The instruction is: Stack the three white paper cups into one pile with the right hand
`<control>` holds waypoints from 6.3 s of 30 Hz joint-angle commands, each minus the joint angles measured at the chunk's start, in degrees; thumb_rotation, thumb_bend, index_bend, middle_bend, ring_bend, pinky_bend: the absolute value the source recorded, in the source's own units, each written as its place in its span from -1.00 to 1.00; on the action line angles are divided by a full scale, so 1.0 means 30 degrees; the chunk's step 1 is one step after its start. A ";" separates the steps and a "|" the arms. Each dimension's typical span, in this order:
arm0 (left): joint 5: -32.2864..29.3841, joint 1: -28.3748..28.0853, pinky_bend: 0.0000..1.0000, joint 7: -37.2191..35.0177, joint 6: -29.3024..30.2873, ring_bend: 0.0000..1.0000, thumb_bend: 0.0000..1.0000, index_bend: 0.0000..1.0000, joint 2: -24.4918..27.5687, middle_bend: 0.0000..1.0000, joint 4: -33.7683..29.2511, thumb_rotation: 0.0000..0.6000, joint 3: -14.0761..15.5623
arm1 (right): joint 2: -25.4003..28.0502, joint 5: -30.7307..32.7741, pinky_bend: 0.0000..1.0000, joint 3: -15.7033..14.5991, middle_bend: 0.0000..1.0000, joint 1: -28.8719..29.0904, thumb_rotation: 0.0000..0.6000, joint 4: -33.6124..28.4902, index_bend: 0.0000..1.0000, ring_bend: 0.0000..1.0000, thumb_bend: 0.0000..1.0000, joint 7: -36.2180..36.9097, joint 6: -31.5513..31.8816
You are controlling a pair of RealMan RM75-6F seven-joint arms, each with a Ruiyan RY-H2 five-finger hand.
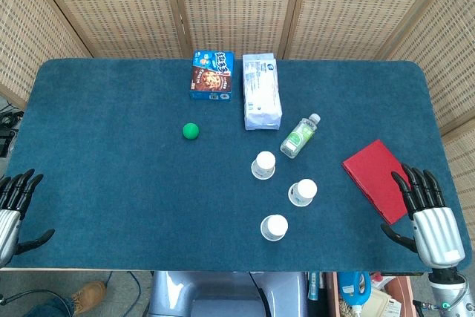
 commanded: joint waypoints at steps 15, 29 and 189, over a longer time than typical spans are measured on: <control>-0.0402 -0.0286 -1.00 -0.0036 -0.0455 -1.00 -0.64 -1.00 -0.0027 -1.00 -0.0044 1.00 -0.0243 | 0.0156 0.0016 -1.00 -0.0274 -0.98 0.1460 1.00 -0.0158 -0.84 -1.00 -1.00 0.2178 -0.2674; -0.1372 -0.0463 -1.00 0.1153 -0.0992 -1.00 -0.64 -1.00 -0.0439 -1.00 -0.0239 1.00 -0.0496 | -0.0909 0.4685 -0.69 0.1148 -0.53 0.6677 1.00 0.0374 -0.61 -0.73 -1.00 0.4219 -1.1867; -0.2411 -0.0827 -1.00 -0.0795 -0.1761 -1.00 -0.64 -1.00 0.0269 -1.00 0.0093 1.00 -0.0774 | -0.4108 0.5354 -0.32 -0.0685 0.13 1.0828 1.00 -0.2581 0.00 -0.01 -0.27 -0.4980 -1.2465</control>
